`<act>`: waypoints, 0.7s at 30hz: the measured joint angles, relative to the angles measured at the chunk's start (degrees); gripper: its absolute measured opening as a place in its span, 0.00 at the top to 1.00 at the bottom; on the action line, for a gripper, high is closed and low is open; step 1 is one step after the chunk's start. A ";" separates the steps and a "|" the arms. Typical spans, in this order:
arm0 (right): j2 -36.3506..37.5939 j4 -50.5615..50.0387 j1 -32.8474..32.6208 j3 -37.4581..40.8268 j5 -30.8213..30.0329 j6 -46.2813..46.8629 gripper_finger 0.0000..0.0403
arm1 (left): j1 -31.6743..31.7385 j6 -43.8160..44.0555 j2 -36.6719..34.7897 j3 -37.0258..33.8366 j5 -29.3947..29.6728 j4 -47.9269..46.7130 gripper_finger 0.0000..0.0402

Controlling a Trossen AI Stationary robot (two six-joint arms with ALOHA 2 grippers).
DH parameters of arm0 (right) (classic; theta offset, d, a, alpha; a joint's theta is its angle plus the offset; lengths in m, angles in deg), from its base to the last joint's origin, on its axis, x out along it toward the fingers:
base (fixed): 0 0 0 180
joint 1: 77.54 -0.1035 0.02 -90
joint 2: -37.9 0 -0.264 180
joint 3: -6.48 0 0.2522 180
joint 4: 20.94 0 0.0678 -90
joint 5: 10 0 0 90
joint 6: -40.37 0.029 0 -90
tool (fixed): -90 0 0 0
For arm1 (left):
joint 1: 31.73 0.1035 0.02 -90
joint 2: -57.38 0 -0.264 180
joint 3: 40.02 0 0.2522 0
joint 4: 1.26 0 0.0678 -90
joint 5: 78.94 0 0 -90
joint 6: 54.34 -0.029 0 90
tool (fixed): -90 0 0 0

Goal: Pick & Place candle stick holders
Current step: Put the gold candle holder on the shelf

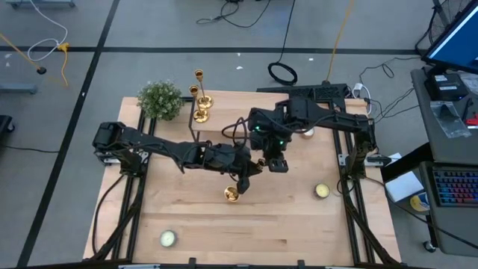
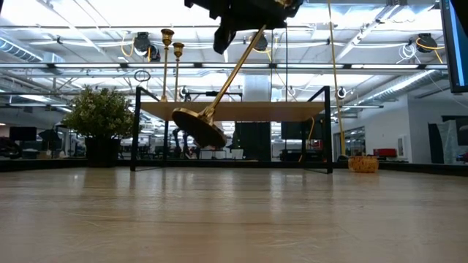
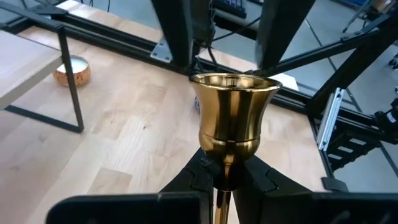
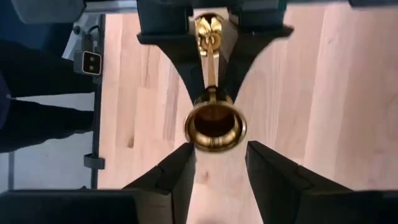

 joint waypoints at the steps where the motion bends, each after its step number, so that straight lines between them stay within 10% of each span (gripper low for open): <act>1: 0.00 -0.26 0.17 0.00 -0.05 0.33 0.65 | 0.00 0.01 0.00 0.00 -0.01 -0.11 0.93; 12: 3.77 -2.45 1.09 -0.04 -0.33 -0.15 0.67 | -0.36 1.46 -0.75 -0.02 5.42 0.07 0.93; 21: 14.89 -0.18 1.06 0.42 -5.12 -1.56 0.68 | -1.77 -5.57 -3.97 0.08 29.04 13.56 0.93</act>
